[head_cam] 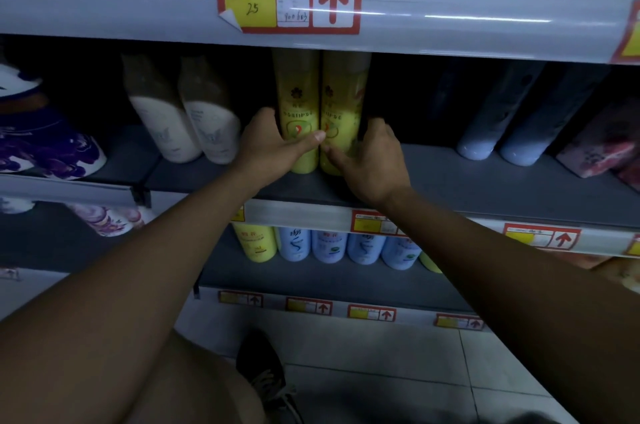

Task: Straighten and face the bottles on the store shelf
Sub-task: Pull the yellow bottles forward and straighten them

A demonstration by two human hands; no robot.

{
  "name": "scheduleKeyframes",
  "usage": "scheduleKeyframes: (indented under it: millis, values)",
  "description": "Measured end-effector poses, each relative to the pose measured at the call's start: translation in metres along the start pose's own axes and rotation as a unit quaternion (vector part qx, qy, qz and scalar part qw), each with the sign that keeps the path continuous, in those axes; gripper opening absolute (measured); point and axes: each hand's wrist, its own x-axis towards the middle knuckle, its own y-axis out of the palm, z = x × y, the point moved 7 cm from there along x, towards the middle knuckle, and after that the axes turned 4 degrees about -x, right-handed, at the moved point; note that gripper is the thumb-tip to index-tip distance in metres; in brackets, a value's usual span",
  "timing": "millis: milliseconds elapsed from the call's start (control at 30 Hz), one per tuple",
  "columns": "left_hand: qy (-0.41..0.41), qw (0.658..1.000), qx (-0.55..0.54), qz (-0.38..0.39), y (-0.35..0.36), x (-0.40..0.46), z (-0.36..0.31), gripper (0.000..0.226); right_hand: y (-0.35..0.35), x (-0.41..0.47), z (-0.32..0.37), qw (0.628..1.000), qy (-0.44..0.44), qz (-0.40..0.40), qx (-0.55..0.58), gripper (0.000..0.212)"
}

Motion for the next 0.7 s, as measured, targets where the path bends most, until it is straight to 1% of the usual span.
scheduleKeyframes:
  millis: [100, 233, 333, 400, 433, 467, 533, 633, 700]
  values:
    - [-0.006, 1.0, 0.018, -0.015, -0.006, -0.004, 0.004, 0.054, -0.005, -0.004, -0.005, 1.0, -0.001, 0.002, 0.006, 0.068]
    - [0.009, 1.0, 0.026, -0.013, -0.004, -0.016, 0.001, 0.059, -0.018, -0.015, -0.012, 1.0, -0.015, 0.013, -0.011, 0.074]
    - [0.003, 0.997, 0.07, -0.018, -0.001, -0.026, 0.003, 0.079, -0.033, -0.024, -0.019, 0.999, -0.019, 0.013, -0.024, 0.076]
    - [-0.018, 0.996, 0.086, -0.031, -0.002, -0.031, 0.008, 0.092, -0.046, -0.029, -0.025, 0.999, -0.016, 0.014, -0.033, 0.077]
    - [-0.029, 0.994, 0.097, -0.038, -0.004, -0.035, 0.01, 0.095, -0.052, -0.031, -0.029, 0.999, -0.013, 0.014, -0.035, 0.077]
    - [-0.038, 0.992, 0.108, -0.043, -0.004, -0.038, 0.012, 0.093, -0.059, -0.034, -0.033, 0.999, -0.009, 0.015, -0.037, 0.077]
    - [-0.04, 0.99, 0.124, -0.046, -0.002, -0.046, 0.011, 0.076, -0.073, -0.04, -0.042, 0.999, -0.002, 0.012, -0.039, 0.075]
    - [-0.02, 0.984, 0.173, -0.035, 0.005, -0.061, -0.002, 0.05, -0.093, -0.049, -0.057, 0.999, 0.013, 0.006, -0.042, 0.074]
    - [-0.002, 0.981, 0.194, -0.028, 0.014, -0.071, -0.011, 0.039, -0.105, -0.055, -0.068, 0.999, 0.022, 0.0, -0.048, 0.074]
